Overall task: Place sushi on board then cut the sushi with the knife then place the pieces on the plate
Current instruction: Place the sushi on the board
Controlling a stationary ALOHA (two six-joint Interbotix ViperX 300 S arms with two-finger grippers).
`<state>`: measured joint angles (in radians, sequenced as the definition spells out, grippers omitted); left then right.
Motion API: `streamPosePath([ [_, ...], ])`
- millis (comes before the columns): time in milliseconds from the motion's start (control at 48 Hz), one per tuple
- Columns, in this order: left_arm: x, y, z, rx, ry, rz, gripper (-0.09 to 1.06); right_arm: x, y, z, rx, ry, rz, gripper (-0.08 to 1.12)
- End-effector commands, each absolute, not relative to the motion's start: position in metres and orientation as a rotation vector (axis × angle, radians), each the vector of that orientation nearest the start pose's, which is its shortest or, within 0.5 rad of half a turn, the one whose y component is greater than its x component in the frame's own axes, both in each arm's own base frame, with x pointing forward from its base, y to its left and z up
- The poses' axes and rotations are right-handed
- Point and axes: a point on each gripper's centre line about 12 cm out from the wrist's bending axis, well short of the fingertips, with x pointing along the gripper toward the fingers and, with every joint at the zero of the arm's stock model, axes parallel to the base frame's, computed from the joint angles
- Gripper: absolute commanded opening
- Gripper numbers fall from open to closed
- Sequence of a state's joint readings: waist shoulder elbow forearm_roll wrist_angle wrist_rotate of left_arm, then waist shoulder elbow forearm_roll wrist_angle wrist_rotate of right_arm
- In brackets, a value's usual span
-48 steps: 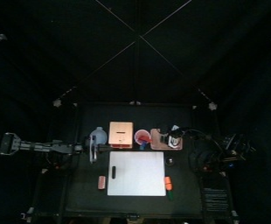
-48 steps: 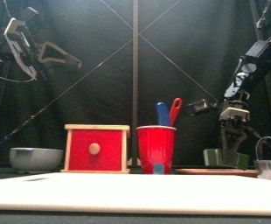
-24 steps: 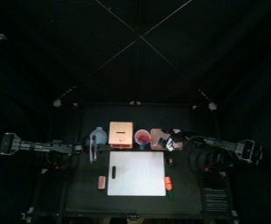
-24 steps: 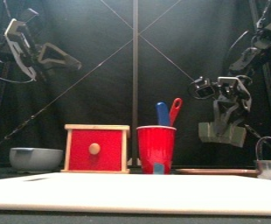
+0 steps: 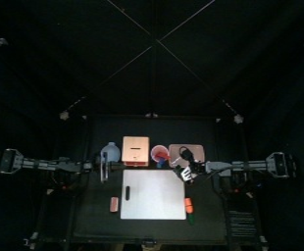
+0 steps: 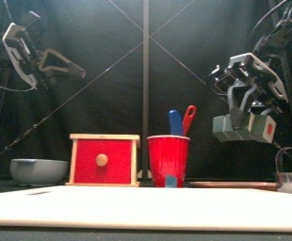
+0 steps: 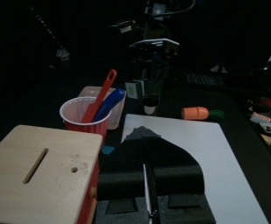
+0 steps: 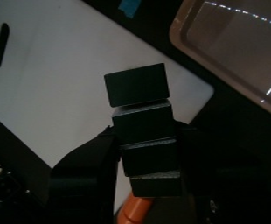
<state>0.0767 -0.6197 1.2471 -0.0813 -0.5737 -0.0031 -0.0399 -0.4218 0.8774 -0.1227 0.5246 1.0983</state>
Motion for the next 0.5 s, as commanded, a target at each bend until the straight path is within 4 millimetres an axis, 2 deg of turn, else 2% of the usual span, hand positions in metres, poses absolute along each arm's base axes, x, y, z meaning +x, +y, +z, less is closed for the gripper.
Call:
streamPosePath([
  [21, 0.235, 0.023, 0.226, -0.072, 0.040, 0.120, -0.02, 0.277, -0.003, 0.206, 0.926, 0.805, -0.564, 0.60],
  [292, 0.236, 0.023, 0.228, -0.070, 0.036, 0.122, -0.02, 0.299, 0.030, 0.201, 1.054, 0.757, -0.734, 0.60],
  [500, 0.235, 0.023, 0.228, -0.066, 0.033, 0.121, -0.02, 0.321, 0.045, 0.197, 1.117, 0.680, -0.856, 0.60],
])
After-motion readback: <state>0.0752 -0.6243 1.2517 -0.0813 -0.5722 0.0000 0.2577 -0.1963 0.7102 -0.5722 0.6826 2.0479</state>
